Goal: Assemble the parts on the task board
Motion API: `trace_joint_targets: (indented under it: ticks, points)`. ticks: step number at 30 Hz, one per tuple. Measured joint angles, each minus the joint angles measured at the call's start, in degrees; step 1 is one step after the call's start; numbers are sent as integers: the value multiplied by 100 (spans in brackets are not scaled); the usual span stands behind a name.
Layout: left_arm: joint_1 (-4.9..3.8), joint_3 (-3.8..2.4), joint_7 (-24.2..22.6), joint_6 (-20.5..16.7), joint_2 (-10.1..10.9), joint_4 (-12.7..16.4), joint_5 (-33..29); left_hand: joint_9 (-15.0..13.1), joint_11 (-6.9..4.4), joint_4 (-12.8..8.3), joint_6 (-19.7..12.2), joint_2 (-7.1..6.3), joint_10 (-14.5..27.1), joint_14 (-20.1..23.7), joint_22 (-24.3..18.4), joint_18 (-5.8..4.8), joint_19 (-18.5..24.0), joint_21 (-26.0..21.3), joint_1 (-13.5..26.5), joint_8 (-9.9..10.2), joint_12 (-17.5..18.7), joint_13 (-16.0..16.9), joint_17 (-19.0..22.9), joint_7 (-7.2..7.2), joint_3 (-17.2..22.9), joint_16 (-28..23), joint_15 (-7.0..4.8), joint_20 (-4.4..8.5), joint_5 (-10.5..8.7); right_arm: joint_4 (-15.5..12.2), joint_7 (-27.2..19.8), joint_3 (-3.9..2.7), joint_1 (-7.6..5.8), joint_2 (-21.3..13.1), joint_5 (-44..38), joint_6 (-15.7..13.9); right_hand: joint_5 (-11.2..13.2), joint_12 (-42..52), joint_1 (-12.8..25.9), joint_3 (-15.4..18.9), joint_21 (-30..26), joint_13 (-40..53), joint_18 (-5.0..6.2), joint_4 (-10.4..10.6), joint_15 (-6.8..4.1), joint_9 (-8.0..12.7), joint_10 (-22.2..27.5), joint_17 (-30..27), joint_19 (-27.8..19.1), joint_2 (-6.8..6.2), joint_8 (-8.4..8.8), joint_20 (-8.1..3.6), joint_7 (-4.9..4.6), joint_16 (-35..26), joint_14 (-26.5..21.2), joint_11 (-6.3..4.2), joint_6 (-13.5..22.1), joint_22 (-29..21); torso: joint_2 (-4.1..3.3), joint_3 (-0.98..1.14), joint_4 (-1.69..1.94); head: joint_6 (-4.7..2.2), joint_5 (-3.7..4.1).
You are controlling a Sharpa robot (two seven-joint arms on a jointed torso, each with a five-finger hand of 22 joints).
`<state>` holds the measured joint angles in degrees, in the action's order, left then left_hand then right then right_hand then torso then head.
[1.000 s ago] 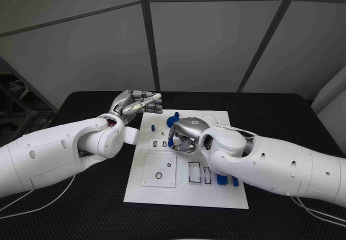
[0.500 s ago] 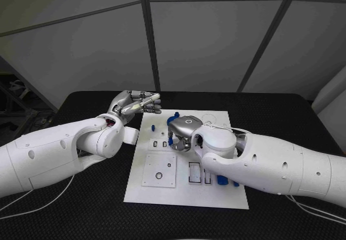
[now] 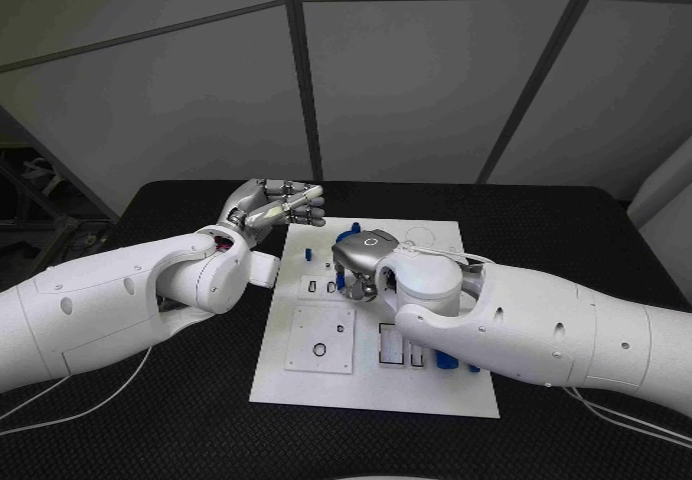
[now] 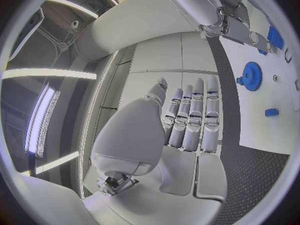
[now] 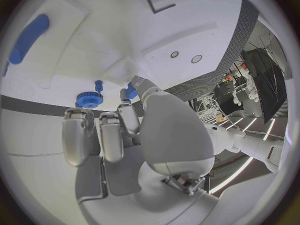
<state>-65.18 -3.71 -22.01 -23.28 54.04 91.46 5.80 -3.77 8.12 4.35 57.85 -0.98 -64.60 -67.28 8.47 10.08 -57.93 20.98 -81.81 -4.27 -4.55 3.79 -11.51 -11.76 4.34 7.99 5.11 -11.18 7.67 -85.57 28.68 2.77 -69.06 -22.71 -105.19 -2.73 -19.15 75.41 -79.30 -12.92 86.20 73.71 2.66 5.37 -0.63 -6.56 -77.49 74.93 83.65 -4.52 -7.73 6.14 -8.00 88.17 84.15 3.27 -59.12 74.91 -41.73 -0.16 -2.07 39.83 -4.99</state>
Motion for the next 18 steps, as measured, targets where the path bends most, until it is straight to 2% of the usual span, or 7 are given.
trace_joint_targets:
  ticks: [18]
  points:
    - [-1,0,6,-1,-7,-1,0,0,0,0,0,0,0,0,-6,0,0,0,0,0,0,0,-12,0,0,0,0,0,0,59,43,0,-4,51,-31,136,1,0,31,1,0,-1,0,0,0,-3,0,-1,21,30,-20,-22,0,0,0,0,3,0,0,6,-3,9,-6]
